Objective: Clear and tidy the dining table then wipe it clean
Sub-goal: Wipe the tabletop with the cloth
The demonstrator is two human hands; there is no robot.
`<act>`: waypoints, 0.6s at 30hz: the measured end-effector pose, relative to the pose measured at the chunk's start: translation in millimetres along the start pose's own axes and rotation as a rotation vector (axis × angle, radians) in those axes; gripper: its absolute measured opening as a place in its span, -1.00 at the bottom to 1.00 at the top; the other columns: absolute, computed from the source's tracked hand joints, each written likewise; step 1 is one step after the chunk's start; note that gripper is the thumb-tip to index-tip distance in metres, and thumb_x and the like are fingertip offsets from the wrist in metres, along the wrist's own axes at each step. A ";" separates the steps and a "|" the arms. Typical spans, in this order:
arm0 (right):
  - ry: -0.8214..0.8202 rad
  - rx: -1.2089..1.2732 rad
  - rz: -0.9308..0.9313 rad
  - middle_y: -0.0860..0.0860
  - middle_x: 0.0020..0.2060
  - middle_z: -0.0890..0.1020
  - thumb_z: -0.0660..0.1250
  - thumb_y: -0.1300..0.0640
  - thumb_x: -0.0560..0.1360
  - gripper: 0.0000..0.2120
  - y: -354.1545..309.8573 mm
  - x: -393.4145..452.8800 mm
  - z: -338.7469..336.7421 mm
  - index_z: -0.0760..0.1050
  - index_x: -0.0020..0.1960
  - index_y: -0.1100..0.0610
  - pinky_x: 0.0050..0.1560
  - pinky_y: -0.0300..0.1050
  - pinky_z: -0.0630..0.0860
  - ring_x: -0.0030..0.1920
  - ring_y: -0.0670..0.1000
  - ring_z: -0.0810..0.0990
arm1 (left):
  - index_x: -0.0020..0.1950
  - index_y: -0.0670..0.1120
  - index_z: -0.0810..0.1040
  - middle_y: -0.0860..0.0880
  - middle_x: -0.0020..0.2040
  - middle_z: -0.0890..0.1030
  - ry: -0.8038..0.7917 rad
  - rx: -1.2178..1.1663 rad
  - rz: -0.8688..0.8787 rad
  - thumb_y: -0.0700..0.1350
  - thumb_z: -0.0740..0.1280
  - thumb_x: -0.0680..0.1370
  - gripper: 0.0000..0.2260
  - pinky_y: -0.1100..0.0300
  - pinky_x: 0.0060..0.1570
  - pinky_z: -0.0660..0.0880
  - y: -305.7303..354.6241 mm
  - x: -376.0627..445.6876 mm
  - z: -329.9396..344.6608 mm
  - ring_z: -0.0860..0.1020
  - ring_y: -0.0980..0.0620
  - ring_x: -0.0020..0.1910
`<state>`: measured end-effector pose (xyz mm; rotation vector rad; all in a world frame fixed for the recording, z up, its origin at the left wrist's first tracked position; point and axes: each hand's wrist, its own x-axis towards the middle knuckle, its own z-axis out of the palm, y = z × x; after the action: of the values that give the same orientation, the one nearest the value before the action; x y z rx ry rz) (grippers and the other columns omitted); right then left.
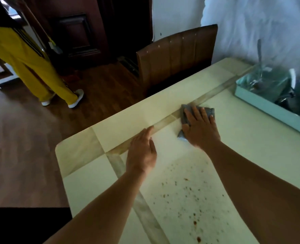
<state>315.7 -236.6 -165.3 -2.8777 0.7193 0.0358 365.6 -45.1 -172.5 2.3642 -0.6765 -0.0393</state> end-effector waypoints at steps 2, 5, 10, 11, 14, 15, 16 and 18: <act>0.007 -0.006 0.056 0.01 0.57 -0.12 -0.09 -0.09 0.61 -0.44 22.5 -4.1 -2.7 -0.16 0.56 -0.03 0.51 0.14 -0.17 0.55 0.09 -0.18 | 0.40 0.00 0.34 -0.01 0.36 0.47 -0.001 -0.029 0.000 -0.14 0.09 0.61 -0.65 0.02 0.34 0.40 2.3 -0.8 1.6 0.42 0.02 0.36; 0.002 -0.021 0.106 0.05 0.56 -0.11 -0.09 -0.07 0.61 -0.44 30.7 -15.7 -3.6 -0.16 0.55 -0.01 0.52 0.15 -0.13 0.55 0.11 -0.17 | 0.37 -0.03 0.38 -0.03 0.33 0.50 0.009 -0.037 0.009 -0.17 0.09 0.61 -0.66 0.02 0.30 0.44 4.0 -1.2 0.5 0.45 0.00 0.33; -0.051 -0.054 0.053 0.04 0.56 -0.17 -0.15 -0.09 0.62 -0.44 4.3 -54.0 3.7 -0.22 0.56 0.00 0.53 0.11 -0.17 0.55 0.11 -0.22 | 0.39 -0.10 0.36 -0.09 0.36 0.46 -0.121 -0.054 0.041 -0.22 0.08 0.61 -0.65 0.09 0.35 0.38 6.3 -5.5 -12.7 0.42 -0.03 0.36; -0.070 -0.060 0.031 0.03 0.56 -0.20 -0.15 -0.09 0.62 -0.44 -6.8 -66.3 4.9 -0.24 0.55 0.00 0.53 0.10 -0.20 0.55 0.11 -0.24 | 0.40 -0.10 0.35 -0.08 0.38 0.45 -0.142 -0.037 0.048 -0.22 0.09 0.61 -0.65 0.12 0.36 0.35 6.3 -12.4 -17.0 0.41 -0.02 0.37; -0.130 -0.039 -0.047 0.01 0.55 -0.24 -0.16 -0.10 0.62 -0.44 -48.4 -100.8 8.7 -0.27 0.55 -0.02 0.49 0.08 -0.26 0.53 0.10 -0.29 | 0.41 -0.11 0.33 -0.09 0.38 0.44 -0.173 -0.010 0.059 -0.24 0.10 0.60 -0.63 0.18 0.35 0.31 1.4 -42.5 -28.7 0.40 -0.01 0.37; -0.146 -0.034 -0.077 0.00 0.54 -0.25 -0.17 -0.10 0.62 -0.44 -63.5 -112.3 11.6 -0.28 0.54 -0.02 0.49 0.08 -0.28 0.53 0.10 -0.30 | 0.41 -0.12 0.34 -0.10 0.37 0.45 -0.177 -0.003 0.062 -0.25 0.11 0.59 -0.63 0.17 0.35 0.33 -1.9 -53.9 -32.8 0.41 -0.03 0.36; -0.158 -0.033 -0.108 0.00 0.54 -0.25 -0.18 -0.12 0.62 -0.44 -80.2 -126.7 13.6 -0.29 0.54 -0.03 0.48 0.08 -0.29 0.53 0.09 -0.31 | 0.39 -0.11 0.36 -0.11 0.35 0.47 -0.175 -0.001 0.073 -0.26 0.14 0.58 -0.63 0.15 0.33 0.36 -6.8 -66.4 -39.3 0.43 -0.04 0.33; -0.177 -0.024 -0.162 -0.02 0.54 -0.26 -0.27 -0.16 0.58 -0.42 -112.4 -154.4 18.7 -0.30 0.53 -0.02 0.48 0.09 -0.29 0.52 0.08 -0.33 | 0.30 -0.05 0.44 -0.08 0.26 0.53 -0.182 -0.040 0.054 -0.23 0.19 0.56 -0.68 0.18 0.23 0.44 -17.6 -90.9 -53.0 0.51 -0.01 0.22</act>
<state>232.4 -64.0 -155.2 -2.8973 0.4561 0.2757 305.6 41.6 -155.4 2.3212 -0.8182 -0.2444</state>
